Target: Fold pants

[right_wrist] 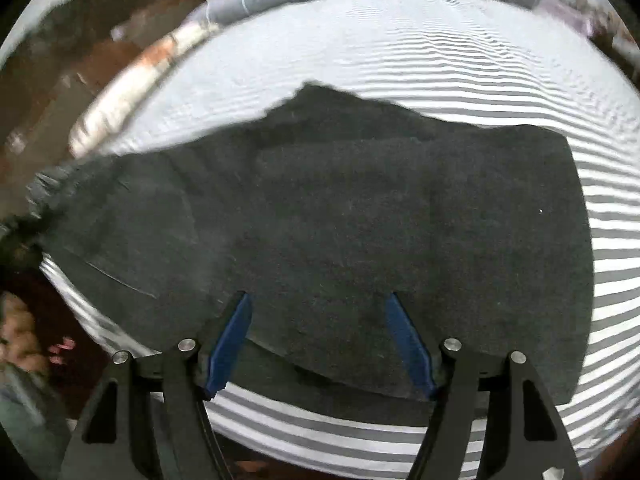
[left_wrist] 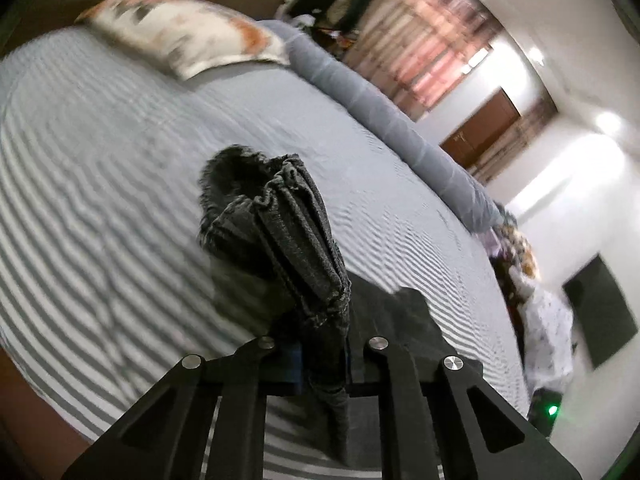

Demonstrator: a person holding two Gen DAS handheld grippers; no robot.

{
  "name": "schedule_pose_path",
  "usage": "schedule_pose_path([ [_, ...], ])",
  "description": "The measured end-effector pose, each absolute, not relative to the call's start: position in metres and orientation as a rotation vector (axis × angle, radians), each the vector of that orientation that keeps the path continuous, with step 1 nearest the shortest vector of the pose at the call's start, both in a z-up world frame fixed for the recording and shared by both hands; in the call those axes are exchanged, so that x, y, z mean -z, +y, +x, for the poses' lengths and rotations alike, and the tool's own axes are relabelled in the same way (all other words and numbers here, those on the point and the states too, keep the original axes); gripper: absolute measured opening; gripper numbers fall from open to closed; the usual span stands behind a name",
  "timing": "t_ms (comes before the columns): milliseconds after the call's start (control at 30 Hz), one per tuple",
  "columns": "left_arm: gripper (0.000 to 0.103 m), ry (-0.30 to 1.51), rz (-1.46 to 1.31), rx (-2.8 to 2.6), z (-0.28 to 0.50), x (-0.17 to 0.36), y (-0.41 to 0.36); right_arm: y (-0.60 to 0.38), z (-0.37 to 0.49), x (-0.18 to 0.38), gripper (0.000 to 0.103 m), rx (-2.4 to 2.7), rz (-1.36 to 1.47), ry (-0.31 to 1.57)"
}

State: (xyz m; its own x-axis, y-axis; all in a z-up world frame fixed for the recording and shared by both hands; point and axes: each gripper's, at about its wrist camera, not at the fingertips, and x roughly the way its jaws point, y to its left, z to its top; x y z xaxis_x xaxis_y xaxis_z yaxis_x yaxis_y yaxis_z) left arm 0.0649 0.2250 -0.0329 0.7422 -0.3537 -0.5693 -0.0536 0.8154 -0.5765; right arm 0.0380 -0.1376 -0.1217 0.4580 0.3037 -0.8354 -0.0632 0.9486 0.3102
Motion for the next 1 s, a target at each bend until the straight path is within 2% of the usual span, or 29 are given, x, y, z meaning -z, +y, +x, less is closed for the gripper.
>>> schedule_pose_path([
  [233,0.011,0.705,-0.439,0.281,0.074,-0.021,0.130,-0.196,0.029,0.088,0.068,-0.198,0.364,0.954],
  [467,0.011,0.746,-0.313,0.446,0.076,-0.033,0.013,-0.268,0.004,0.093,0.068,-0.128,0.473,0.928],
  [567,0.011,0.792,-0.273,0.530,0.072,-0.019,-0.042,-0.291,-0.004,0.104,0.068,-0.107,0.525,0.929],
  [733,0.011,0.921,-0.137,0.595,0.062,0.036,-0.126,-0.328,-0.017,0.122,0.068,-0.092,0.609,0.940],
  [900,0.012,0.966,0.010,0.577,0.050,0.077,-0.157,-0.348,-0.015,0.135,0.068,-0.130,0.677,0.939],
  [933,0.013,0.955,0.041,0.579,0.047,0.077,-0.160,-0.349,-0.014,0.137,0.068,-0.142,0.692,0.937],
  [1000,0.023,0.944,0.063,0.590,0.043,0.077,-0.162,-0.351,-0.010,0.141,0.068,-0.175,0.723,0.928],
])
